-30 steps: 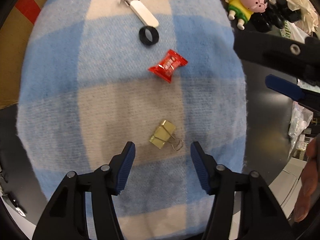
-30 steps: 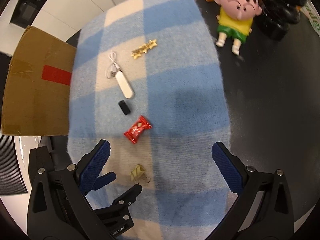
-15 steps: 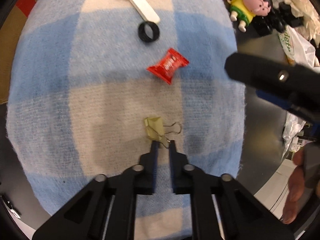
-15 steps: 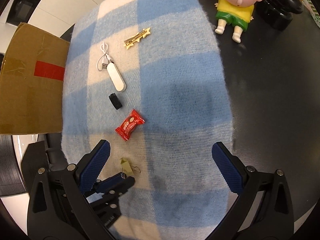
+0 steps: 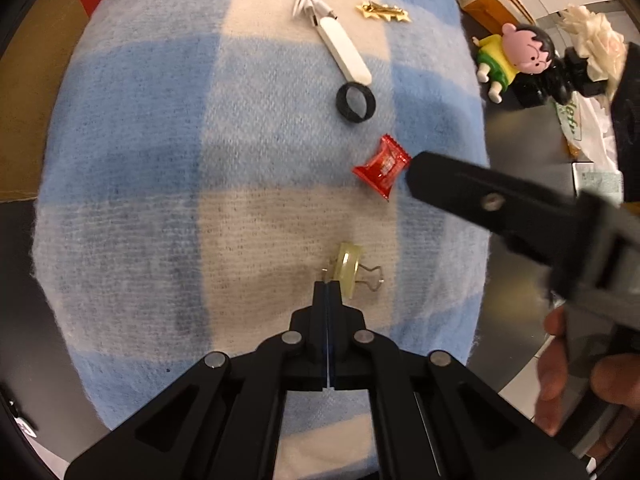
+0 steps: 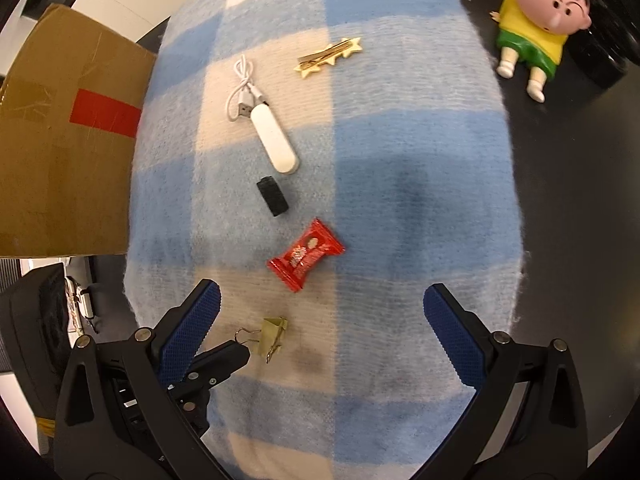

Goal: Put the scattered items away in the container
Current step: 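Grasp the gold binder clip with the left tool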

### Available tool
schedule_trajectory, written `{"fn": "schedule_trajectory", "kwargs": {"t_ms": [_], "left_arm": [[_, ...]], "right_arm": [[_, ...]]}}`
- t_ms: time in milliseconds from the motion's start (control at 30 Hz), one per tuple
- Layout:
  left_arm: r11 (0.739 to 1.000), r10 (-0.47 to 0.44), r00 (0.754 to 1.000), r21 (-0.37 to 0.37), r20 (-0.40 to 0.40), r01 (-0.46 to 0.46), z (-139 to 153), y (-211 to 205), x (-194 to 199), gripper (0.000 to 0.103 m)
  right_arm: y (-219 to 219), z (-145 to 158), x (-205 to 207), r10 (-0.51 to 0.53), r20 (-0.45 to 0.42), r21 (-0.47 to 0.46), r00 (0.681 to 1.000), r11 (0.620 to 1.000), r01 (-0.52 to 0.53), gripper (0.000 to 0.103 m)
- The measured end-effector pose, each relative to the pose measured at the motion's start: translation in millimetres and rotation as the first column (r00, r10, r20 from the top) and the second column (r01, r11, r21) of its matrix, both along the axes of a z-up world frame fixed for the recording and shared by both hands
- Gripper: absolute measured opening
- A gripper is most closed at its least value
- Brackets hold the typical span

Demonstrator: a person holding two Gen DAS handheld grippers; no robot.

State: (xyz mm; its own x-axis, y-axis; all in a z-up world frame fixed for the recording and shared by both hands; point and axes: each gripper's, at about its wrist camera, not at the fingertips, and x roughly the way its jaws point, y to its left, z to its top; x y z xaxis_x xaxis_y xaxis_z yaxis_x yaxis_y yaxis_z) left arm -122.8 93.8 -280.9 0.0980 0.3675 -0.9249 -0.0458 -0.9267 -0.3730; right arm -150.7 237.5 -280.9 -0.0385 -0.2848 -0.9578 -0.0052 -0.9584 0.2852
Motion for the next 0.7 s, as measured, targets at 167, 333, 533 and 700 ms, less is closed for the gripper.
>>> {"fn": "schedule_trajectory", "kwargs": {"t_ms": [167,333,533,700], "left_arm": [[0.999,-0.053,0.998,-0.015,-0.015,0.053,-1.6,5.9,-4.8,0.0],[0.997,-0.074,0.997,-0.018,0.013,0.074,-19.5,10.0,-4.1,0.001],[0.998,-0.065,0.998,0.011,0.007,0.065,-20.7,9.6,-1.0,0.014],[0.998,-0.067,0.998,0.004,-0.017,0.067,-17.1,7.3,-2.3,0.046]], "right_arm": [[-6.2,-5.0,0.0,0.011,0.014,0.012,1.0,1.0,-0.011,0.103],[-7.2,-8.3,1.1,0.003,0.029,0.02,1.0,1.0,-0.004,0.103],[-6.4,-9.3,2.1,0.01,0.033,0.03,0.999,0.999,-0.011,0.103],[-3.7,-11.2,1.8,0.007,0.039,0.033,0.999,0.999,-0.008,0.103]]}}
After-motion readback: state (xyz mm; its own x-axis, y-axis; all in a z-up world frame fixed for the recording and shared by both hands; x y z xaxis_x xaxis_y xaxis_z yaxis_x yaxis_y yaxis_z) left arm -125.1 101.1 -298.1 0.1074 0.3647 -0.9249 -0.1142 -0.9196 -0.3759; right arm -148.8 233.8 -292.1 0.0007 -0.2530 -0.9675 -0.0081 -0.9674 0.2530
